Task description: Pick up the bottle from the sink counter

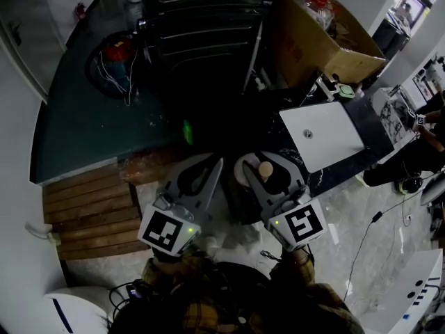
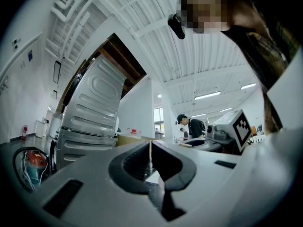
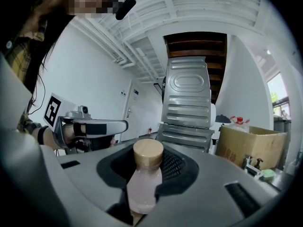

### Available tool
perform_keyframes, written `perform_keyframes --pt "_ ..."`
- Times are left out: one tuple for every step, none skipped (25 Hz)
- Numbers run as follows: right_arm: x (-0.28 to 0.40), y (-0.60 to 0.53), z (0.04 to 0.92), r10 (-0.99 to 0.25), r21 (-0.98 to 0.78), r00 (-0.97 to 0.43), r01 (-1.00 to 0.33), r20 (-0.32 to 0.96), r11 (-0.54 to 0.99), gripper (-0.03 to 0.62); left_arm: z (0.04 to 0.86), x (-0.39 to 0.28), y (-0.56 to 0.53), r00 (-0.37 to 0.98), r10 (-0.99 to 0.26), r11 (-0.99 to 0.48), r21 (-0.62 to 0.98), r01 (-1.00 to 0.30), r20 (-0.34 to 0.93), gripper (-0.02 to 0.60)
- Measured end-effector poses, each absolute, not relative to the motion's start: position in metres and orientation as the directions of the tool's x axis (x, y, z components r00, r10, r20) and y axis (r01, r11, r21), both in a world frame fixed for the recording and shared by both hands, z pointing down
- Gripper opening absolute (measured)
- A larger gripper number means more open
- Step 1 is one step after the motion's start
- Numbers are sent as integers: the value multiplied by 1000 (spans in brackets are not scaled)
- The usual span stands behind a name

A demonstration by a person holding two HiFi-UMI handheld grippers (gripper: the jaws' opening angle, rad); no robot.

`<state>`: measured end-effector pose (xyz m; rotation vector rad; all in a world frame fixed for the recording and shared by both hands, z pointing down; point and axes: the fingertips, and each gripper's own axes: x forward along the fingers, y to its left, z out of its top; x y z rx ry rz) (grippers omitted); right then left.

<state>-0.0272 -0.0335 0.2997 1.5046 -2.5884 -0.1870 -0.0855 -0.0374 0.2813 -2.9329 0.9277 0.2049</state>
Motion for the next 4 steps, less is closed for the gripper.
perform_keyframes --pt "-27 -33 300 -870 177 -490 -852 60 492 121 281 -85 -36 810 -569 -817 -16 -576 -143 24" --pt "-26 -32 300 -869 177 -491 -851 61 494 121 281 -85 -36 810 -569 -817 -16 -577 -143 25" --pt "-26 -31 300 -868 178 -492 -851 62 495 121 282 -84 -35 810 -569 -817 -16 -577 -144 25" --pt "-26 -30 300 -868 178 -493 -850 62 496 121 282 -84 -34 810 -569 -817 -17 -577 -144 25"
